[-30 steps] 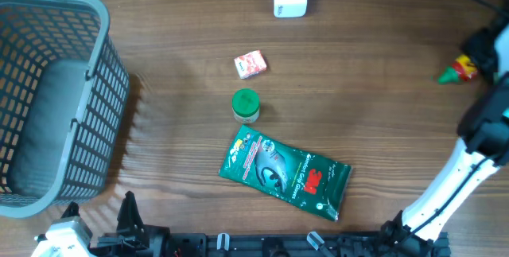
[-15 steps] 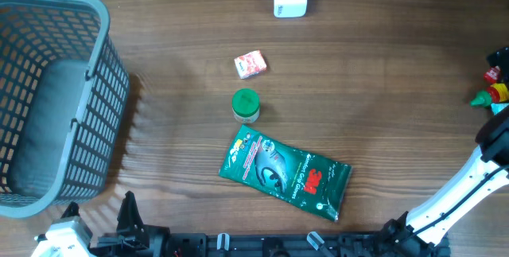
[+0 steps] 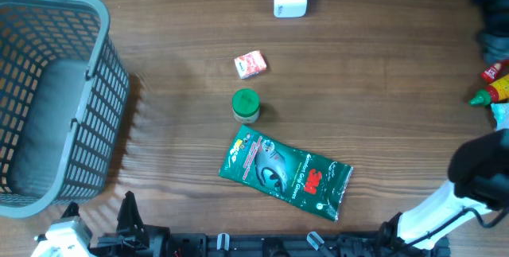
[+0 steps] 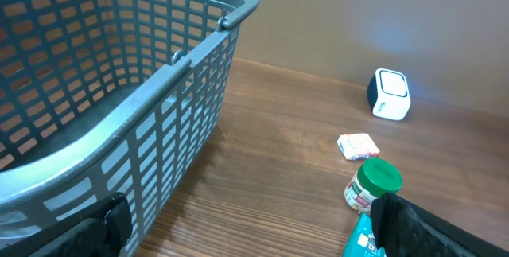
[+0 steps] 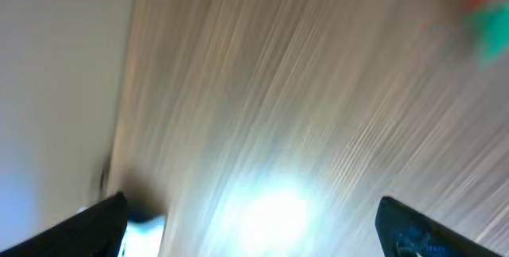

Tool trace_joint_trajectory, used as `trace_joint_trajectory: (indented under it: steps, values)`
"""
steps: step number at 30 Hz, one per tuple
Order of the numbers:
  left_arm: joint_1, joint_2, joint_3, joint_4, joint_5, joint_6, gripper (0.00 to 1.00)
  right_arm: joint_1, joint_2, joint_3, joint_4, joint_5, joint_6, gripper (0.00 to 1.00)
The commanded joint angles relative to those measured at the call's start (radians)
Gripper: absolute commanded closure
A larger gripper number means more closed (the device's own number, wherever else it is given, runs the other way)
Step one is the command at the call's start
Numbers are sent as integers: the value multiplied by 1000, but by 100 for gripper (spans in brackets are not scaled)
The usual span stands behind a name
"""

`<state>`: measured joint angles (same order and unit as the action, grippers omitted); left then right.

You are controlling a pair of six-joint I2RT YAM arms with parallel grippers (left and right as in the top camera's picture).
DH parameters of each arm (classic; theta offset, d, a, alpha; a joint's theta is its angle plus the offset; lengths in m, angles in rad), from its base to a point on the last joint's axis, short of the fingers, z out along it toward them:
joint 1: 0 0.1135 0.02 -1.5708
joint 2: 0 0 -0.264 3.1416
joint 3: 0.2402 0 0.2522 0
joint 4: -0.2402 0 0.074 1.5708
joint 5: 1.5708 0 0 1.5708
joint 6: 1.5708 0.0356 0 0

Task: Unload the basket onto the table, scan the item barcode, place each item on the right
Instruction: 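Swing the right gripper over the green-lidded jar and lower onto it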

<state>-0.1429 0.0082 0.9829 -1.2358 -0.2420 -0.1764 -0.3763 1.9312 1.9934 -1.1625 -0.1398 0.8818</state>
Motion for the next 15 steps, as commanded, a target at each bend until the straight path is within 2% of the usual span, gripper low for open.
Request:
trace_joint_trajectory:
  steps: [1,3,7,15]
  values:
    - [6,-3,3,1,-13,12,0,156,9,3,-62,-288,72,0]
    - [6,-3,3,1,-13,12,0,272,9,3,-116,-359,136,0]
    - [6,-3,3,1,-13,12,0,488,9,3,-124,-330,166,0]
    - [6,-3,3,1,-13,12,0,846,12,1,-122,11,184,0]
